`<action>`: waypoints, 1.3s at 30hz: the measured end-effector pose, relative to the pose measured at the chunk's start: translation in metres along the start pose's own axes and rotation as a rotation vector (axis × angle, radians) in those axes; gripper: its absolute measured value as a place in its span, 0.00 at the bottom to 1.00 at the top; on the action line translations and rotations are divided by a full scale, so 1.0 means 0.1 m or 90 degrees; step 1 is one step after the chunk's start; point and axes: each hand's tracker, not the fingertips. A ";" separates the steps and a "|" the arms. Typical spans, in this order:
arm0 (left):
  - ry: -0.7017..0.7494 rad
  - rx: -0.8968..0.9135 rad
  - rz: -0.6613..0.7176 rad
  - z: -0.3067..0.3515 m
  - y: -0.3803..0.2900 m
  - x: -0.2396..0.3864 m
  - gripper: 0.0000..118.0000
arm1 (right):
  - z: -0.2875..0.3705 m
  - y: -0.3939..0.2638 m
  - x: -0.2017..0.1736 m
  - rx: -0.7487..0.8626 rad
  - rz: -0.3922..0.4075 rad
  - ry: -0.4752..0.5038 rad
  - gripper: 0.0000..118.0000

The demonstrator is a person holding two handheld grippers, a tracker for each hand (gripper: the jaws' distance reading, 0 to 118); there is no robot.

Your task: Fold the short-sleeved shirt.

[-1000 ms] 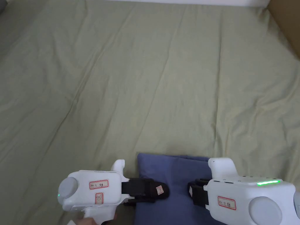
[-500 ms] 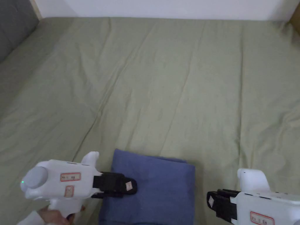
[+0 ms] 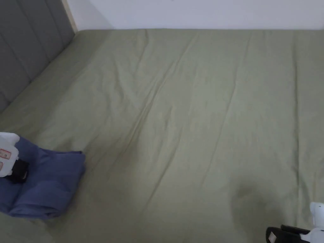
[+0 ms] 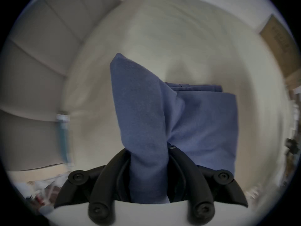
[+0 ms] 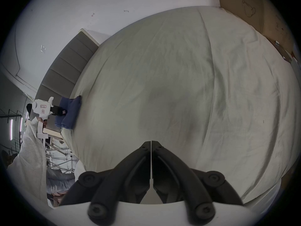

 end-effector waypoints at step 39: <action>-0.179 0.568 0.072 2.81 -1.65 2.54 0.00 | 1.40 -0.23 -0.38 0.397 0.153 -0.138 0.01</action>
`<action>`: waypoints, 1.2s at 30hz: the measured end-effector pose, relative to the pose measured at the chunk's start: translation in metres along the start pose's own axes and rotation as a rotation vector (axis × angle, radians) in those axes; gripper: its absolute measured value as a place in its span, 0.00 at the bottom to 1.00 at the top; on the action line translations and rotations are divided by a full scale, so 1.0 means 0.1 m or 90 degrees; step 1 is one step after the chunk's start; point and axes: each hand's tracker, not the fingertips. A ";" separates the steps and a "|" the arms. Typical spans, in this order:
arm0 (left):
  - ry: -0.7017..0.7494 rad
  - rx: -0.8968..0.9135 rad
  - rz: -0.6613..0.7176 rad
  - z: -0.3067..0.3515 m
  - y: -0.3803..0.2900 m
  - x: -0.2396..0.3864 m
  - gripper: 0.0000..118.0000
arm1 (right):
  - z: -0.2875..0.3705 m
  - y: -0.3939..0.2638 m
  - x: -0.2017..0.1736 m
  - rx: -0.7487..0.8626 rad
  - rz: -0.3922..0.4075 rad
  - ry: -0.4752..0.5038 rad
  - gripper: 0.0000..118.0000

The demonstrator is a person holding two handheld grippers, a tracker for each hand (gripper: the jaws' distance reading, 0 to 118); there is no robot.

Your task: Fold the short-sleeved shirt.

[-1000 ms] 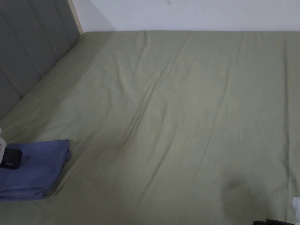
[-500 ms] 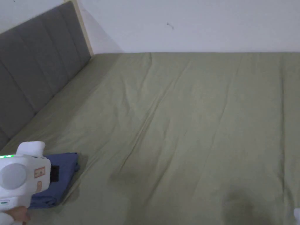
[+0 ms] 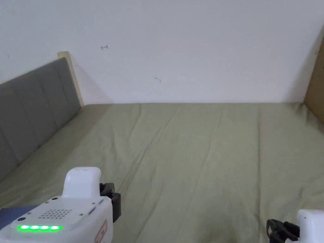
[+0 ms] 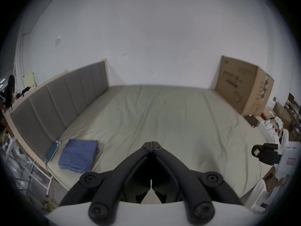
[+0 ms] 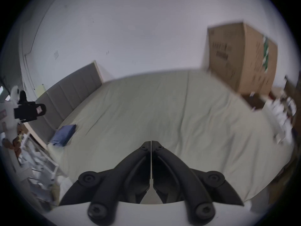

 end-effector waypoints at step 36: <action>0.054 0.214 -0.012 0.65 -0.10 0.81 0.00 | 0.75 0.22 -0.16 0.263 0.093 -0.126 0.01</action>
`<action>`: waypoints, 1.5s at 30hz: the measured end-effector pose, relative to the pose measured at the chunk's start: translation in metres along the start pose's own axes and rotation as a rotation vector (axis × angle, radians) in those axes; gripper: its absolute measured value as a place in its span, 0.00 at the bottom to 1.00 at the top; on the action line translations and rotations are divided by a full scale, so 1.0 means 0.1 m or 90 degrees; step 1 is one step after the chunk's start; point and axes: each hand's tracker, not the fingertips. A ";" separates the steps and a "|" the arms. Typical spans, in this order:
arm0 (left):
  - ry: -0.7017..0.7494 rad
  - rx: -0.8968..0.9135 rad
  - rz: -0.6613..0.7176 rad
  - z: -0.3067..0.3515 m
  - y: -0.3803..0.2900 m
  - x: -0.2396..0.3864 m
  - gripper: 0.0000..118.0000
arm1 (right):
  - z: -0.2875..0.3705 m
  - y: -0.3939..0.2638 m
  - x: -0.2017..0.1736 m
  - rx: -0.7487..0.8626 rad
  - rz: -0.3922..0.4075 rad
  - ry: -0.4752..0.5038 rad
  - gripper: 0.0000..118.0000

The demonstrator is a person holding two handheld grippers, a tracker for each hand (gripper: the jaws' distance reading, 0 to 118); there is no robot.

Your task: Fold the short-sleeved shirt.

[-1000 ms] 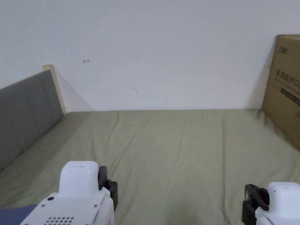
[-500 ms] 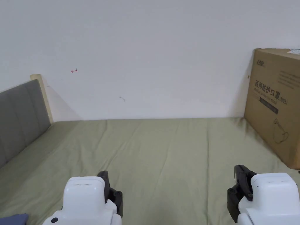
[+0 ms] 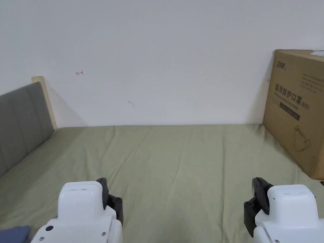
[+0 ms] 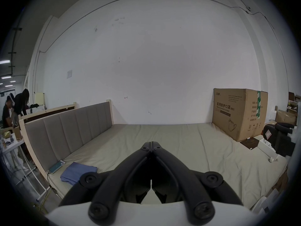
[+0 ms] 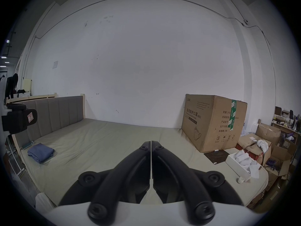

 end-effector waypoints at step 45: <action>-0.045 -0.050 -0.021 -0.21 0.02 -0.11 0.98 | -0.10 -0.03 0.07 0.001 -0.010 -0.028 0.96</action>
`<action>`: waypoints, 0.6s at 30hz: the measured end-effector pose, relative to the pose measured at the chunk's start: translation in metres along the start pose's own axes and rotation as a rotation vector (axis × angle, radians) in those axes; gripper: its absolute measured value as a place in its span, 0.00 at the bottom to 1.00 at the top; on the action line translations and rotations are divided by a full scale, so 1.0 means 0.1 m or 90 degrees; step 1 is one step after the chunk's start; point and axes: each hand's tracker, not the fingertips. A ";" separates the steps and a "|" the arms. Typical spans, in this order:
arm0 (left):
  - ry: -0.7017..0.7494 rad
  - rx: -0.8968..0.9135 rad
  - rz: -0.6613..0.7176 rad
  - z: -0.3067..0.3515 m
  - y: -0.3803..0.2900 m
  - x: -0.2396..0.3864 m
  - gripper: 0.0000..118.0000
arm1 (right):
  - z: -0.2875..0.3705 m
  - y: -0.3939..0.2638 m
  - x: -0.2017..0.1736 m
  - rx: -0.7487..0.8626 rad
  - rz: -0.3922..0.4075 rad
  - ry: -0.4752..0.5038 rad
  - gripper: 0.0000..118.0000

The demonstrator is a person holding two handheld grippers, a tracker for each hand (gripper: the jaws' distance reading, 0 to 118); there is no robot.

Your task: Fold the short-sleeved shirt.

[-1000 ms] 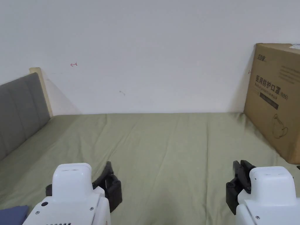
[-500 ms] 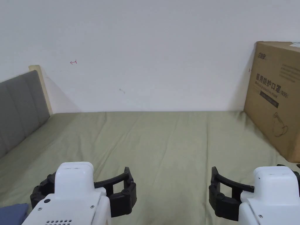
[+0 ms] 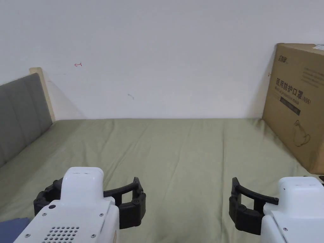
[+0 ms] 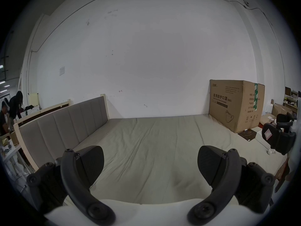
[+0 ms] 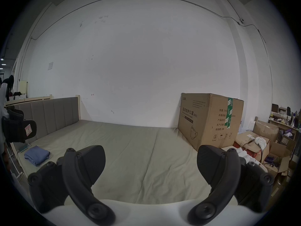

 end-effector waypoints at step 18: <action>-0.033 -0.019 0.032 -0.02 -0.01 -0.06 0.98 | -0.03 0.00 -0.04 -0.008 0.009 0.007 0.96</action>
